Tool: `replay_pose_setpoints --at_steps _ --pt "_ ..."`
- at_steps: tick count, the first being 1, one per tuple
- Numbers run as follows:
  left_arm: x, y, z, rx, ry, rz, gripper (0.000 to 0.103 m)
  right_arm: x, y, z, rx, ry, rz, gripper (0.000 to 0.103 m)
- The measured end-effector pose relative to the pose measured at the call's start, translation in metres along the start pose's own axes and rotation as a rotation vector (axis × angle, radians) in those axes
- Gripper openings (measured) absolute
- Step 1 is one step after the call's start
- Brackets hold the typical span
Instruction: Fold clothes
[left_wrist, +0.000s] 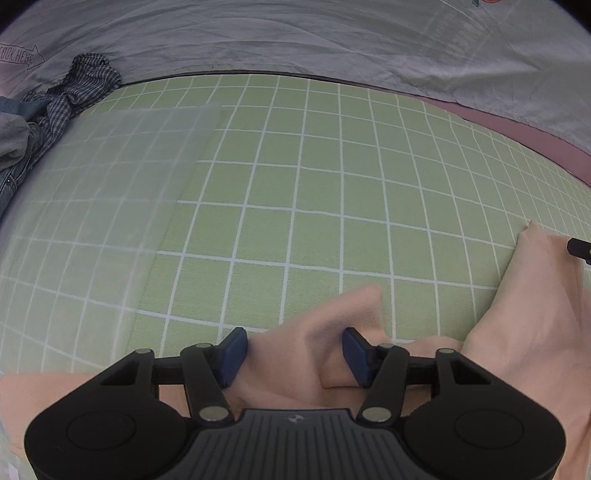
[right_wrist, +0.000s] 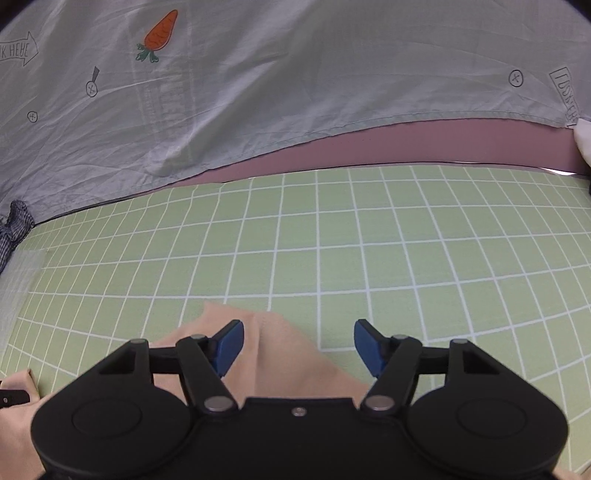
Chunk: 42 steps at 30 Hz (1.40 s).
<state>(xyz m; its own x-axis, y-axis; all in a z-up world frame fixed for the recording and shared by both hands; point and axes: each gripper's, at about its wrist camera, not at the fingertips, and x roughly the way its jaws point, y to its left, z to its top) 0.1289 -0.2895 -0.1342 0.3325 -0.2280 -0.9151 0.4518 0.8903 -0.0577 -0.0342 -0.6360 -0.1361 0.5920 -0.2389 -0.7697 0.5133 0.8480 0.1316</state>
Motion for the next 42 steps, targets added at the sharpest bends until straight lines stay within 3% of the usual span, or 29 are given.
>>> replay_pose_setpoints --at_steps 2,3,4,5,7,12,14,17,22,25,29,35,42 --pt "-0.001 0.004 0.000 -0.030 -0.004 -0.008 0.040 0.004 0.005 0.000 -0.022 0.008 -0.008 0.043" --pt "-0.003 0.006 0.000 -0.046 -0.009 -0.012 0.035 0.007 0.007 0.001 -0.032 0.017 -0.009 0.025" --pt "-0.004 0.008 0.001 -0.063 -0.013 -0.017 0.023 0.008 0.008 0.001 -0.042 0.021 -0.001 0.013" --pt "-0.006 0.010 0.002 -0.080 -0.020 -0.023 0.011 0.009 0.009 0.001 -0.051 0.024 0.008 0.008" --pt "-0.014 0.012 0.005 -0.112 -0.063 -0.016 0.009 0.003 0.010 0.001 -0.071 -0.001 0.018 0.006" --pt "-0.069 0.023 0.009 -0.235 -0.313 0.029 0.008 -0.048 0.000 0.005 -0.044 -0.168 -0.035 0.005" --pt "-0.078 0.029 0.006 -0.319 -0.362 0.025 0.008 -0.068 -0.008 0.004 -0.028 -0.222 -0.072 0.005" --pt "-0.056 0.024 0.001 -0.334 -0.350 0.060 0.008 -0.060 -0.014 -0.007 -0.083 -0.180 -0.117 0.005" --pt "-0.008 0.020 0.000 -0.361 -0.166 0.089 0.013 -0.035 -0.028 -0.026 -0.037 -0.005 -0.110 0.008" --pt "-0.011 0.018 0.003 -0.340 -0.167 0.094 0.018 -0.033 -0.028 -0.028 -0.038 0.012 -0.118 0.018" --pt "-0.023 0.016 0.010 -0.292 -0.199 0.082 0.040 -0.037 -0.029 -0.020 0.006 -0.012 -0.094 0.027" --pt "-0.033 -0.004 0.028 -0.209 -0.275 0.059 0.062 -0.029 -0.019 -0.005 0.005 -0.026 -0.070 0.039" --pt "0.002 -0.045 0.050 -0.010 -0.232 -0.011 0.064 -0.017 -0.012 0.001 -0.046 -0.019 -0.061 0.051"
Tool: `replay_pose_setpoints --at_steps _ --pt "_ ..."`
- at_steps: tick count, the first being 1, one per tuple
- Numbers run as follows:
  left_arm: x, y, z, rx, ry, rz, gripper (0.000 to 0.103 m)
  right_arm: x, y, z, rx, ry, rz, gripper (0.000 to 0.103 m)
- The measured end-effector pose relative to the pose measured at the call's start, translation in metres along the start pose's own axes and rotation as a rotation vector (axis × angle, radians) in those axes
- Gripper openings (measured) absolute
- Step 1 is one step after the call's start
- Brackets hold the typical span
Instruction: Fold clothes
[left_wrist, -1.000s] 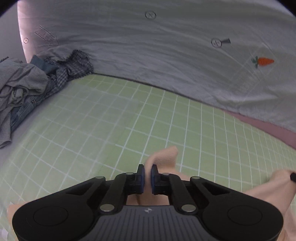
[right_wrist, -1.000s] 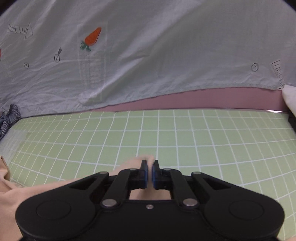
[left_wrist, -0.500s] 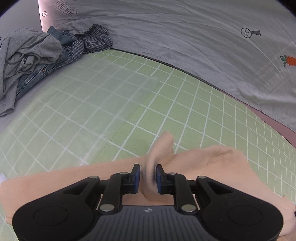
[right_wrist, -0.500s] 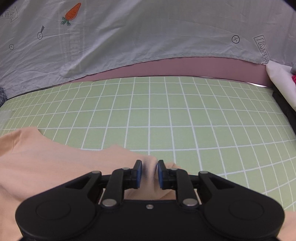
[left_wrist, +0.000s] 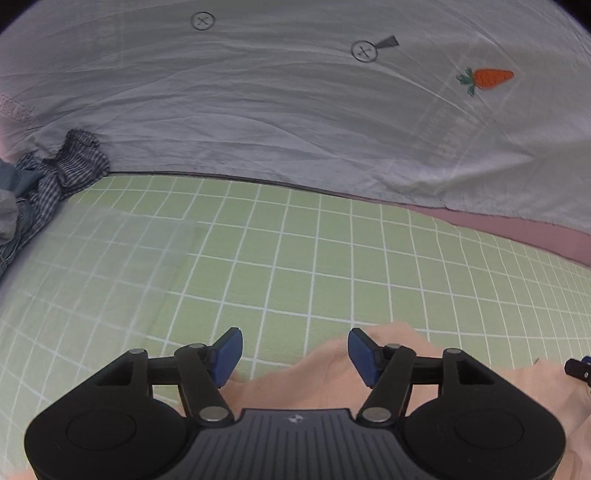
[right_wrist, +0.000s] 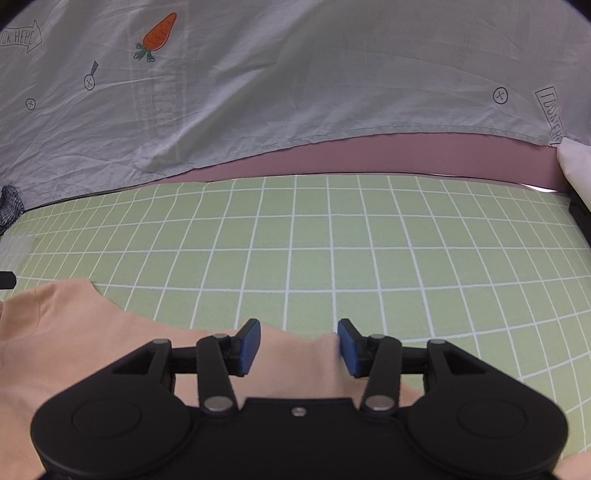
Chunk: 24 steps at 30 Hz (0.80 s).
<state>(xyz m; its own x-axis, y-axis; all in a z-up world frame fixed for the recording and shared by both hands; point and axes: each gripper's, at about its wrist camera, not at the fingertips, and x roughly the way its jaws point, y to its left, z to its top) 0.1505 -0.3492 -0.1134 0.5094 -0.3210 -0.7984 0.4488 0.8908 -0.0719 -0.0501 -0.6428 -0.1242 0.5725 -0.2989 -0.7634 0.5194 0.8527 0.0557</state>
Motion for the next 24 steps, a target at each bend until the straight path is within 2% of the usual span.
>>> replay_pose_setpoints --at_steps 3,8,10,11,13,15,17,18,19,20,24 --pt "0.021 -0.012 0.003 0.040 0.048 -0.031 0.064 0.006 0.001 0.004 -0.033 0.013 0.020 0.062" --pt "0.040 -0.017 0.000 0.063 0.108 -0.054 0.062 0.018 0.003 0.005 -0.096 0.063 0.053 0.062" --pt "0.042 -0.017 -0.001 0.068 0.116 -0.052 0.058 0.021 0.003 0.003 -0.098 0.076 0.056 0.054" --pt "0.042 -0.017 -0.002 0.067 0.116 -0.049 0.050 0.023 0.003 0.003 -0.093 0.083 0.058 0.050" --pt "0.040 -0.017 -0.005 0.073 0.107 -0.035 0.044 0.025 0.004 0.001 -0.089 0.092 0.064 0.036" --pt "0.039 -0.019 -0.007 0.087 0.095 -0.021 0.038 0.026 0.007 -0.002 -0.099 0.091 0.066 0.031" --pt "0.037 -0.019 -0.007 0.083 0.083 -0.018 0.027 0.027 0.010 -0.002 -0.117 0.081 0.068 0.024" --pt "0.037 -0.019 -0.007 0.076 0.079 -0.021 0.023 0.027 0.012 -0.002 -0.124 0.076 0.072 0.014" --pt "0.037 -0.019 -0.006 0.070 0.076 -0.023 0.015 0.027 0.014 -0.002 -0.131 0.071 0.076 0.009" --pt "0.037 -0.018 -0.006 0.057 0.075 -0.025 0.009 0.028 0.015 -0.001 -0.135 0.065 0.081 0.008" --pt "0.036 -0.013 -0.002 0.013 0.040 0.011 0.007 0.031 0.022 0.007 -0.186 0.027 0.085 0.006"
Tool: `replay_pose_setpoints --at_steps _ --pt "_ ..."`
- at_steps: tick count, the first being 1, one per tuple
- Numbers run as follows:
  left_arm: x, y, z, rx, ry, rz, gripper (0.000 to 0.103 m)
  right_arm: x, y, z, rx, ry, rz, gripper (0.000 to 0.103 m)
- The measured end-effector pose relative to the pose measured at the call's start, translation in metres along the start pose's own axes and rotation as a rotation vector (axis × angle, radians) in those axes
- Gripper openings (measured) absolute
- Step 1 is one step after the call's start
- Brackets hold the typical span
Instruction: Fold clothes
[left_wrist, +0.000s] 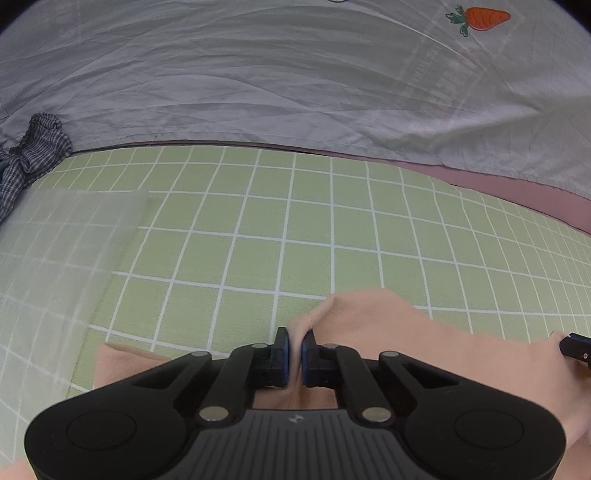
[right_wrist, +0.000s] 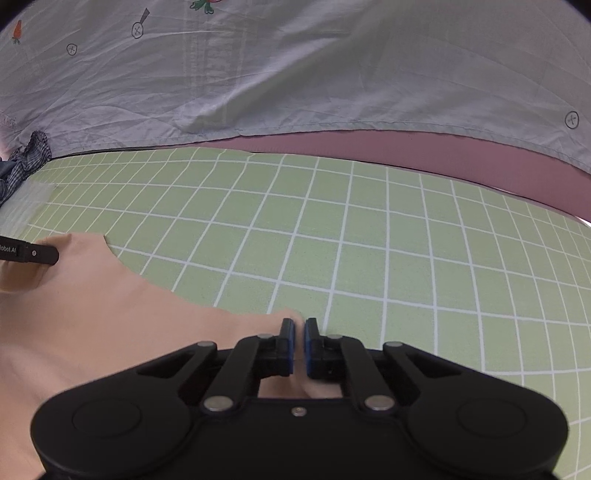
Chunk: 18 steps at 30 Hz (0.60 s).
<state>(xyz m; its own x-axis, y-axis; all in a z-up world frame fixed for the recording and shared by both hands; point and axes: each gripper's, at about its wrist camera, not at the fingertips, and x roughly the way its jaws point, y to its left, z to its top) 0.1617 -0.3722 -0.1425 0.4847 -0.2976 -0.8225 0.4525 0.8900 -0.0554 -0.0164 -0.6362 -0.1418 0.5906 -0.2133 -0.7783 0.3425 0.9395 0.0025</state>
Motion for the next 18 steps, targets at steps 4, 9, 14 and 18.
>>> replay_pose_setpoints --at_steps 4,9,14,18 --pt "-0.009 0.014 0.013 -0.066 -0.076 0.027 0.007 0.001 0.002 0.023 -0.045 -0.076 0.001 0.005" --pt "-0.002 0.020 0.024 -0.149 -0.106 0.120 0.008 0.015 0.011 0.059 -0.048 -0.170 -0.011 0.007" --pt "-0.021 0.024 0.018 -0.198 -0.102 0.068 0.035 0.006 0.023 0.060 -0.051 -0.156 -0.082 0.036" --pt "-0.062 0.032 -0.010 -0.215 -0.120 0.035 0.049 -0.038 0.011 0.024 0.054 -0.146 -0.096 0.047"
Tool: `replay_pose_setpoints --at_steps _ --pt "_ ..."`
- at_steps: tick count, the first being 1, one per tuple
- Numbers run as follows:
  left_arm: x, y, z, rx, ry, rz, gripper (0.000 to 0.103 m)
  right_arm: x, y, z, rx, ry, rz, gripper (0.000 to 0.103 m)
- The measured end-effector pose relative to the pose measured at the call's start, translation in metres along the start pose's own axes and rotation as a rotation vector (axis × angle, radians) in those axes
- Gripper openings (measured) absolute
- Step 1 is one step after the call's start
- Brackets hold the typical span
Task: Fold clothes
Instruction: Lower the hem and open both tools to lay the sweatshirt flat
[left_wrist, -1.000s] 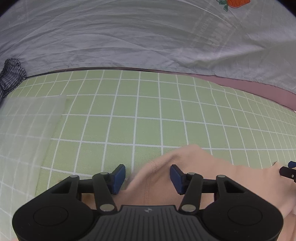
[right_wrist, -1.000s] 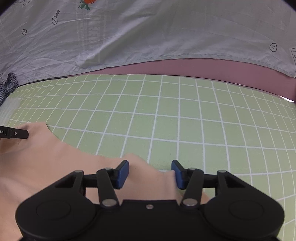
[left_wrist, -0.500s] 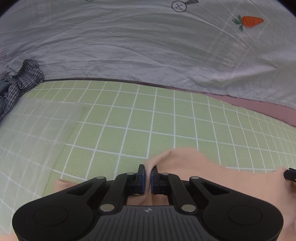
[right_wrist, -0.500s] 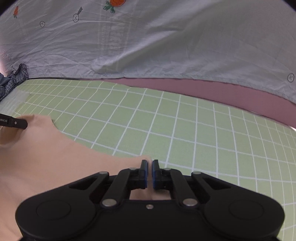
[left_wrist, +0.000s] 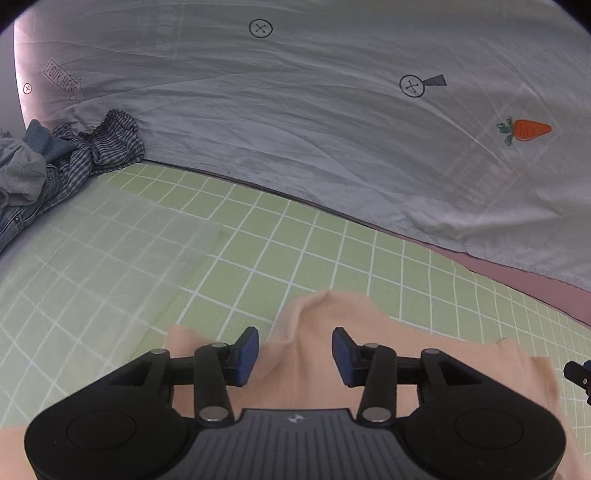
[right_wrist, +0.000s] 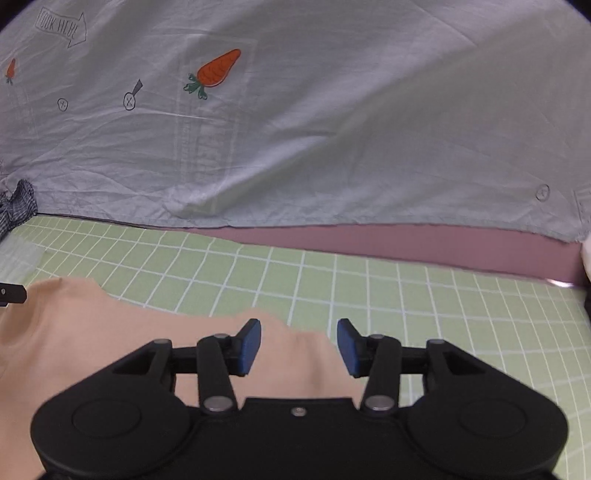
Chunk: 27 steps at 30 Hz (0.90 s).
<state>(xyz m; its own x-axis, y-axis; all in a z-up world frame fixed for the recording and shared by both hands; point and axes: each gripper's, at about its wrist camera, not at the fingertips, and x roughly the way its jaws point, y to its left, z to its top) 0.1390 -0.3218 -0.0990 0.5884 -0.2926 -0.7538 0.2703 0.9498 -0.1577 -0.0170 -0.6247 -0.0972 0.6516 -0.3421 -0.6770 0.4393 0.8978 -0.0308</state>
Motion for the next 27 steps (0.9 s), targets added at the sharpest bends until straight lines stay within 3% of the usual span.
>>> replay_pose_setpoints --at_steps 4,8,12,18,20,21,22,27 --pt "-0.046 0.017 -0.037 -0.008 0.045 0.027 0.055 -0.049 -0.022 -0.047 0.079 0.077 -0.008 0.048" --pt "-0.088 0.042 -0.094 -0.048 0.146 0.081 0.055 -0.094 -0.035 -0.103 0.160 0.171 0.012 0.049" --pt "-0.123 0.059 -0.141 -0.067 0.211 0.104 0.055 -0.130 -0.035 -0.146 0.189 0.234 0.044 0.051" --pt "-0.156 0.075 -0.184 -0.136 0.267 0.089 0.055 -0.165 -0.016 -0.193 0.204 0.318 0.086 0.051" --pt "-0.163 0.073 -0.193 -0.119 0.272 0.085 0.055 -0.173 -0.008 -0.203 0.195 0.321 0.094 0.043" --pt "-0.167 0.072 -0.197 -0.111 0.275 0.082 0.055 -0.178 -0.004 -0.206 0.186 0.316 0.105 0.016" --pt "-0.170 0.072 -0.199 -0.105 0.274 0.076 0.055 -0.183 -0.002 -0.209 0.192 0.315 0.135 0.003" --pt "-0.183 0.076 -0.203 -0.087 0.252 0.077 0.055 -0.212 0.002 -0.214 0.179 0.285 0.147 0.003"
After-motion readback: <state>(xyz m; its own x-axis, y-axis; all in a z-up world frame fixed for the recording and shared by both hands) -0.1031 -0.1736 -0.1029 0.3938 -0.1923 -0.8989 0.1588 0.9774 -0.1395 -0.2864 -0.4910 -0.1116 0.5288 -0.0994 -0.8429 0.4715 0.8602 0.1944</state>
